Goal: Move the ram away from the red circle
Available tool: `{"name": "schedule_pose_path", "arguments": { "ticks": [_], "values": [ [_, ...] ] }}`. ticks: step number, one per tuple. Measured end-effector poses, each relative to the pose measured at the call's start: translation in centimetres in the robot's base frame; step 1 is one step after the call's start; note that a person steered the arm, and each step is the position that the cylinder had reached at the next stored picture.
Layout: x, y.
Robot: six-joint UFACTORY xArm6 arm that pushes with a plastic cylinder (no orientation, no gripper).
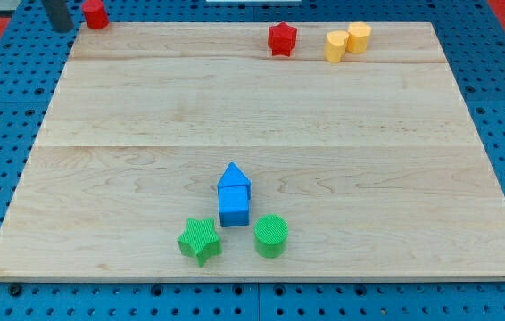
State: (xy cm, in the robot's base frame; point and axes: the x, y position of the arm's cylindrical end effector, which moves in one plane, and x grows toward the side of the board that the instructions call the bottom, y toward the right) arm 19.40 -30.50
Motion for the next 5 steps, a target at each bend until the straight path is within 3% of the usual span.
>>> {"name": "schedule_pose_path", "arguments": {
  "ticks": [3,4,5],
  "values": [
    [-0.3,0.4],
    [7.6,3.3],
    [11.4,12.1]
  ]
}}
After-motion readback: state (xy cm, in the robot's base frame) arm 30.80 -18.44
